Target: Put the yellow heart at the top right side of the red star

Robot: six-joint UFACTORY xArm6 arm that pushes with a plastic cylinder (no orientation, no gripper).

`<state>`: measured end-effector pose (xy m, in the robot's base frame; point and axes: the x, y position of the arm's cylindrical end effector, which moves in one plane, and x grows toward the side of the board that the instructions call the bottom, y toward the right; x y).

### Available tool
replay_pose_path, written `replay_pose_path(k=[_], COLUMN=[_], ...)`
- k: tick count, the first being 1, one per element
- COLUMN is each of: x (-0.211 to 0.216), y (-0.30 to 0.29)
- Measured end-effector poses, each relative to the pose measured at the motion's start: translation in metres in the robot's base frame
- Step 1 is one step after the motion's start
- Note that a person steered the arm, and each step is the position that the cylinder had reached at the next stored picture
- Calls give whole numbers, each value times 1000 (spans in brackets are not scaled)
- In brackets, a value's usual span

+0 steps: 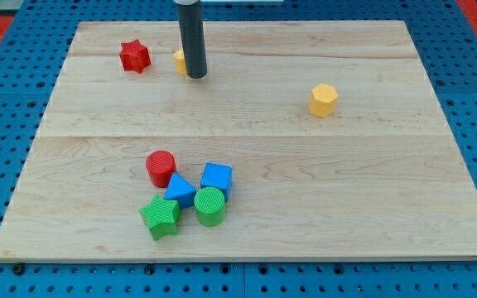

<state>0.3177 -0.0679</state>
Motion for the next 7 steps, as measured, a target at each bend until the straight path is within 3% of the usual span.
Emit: replay_pose_path(k=[7], x=[-10], y=[-5])
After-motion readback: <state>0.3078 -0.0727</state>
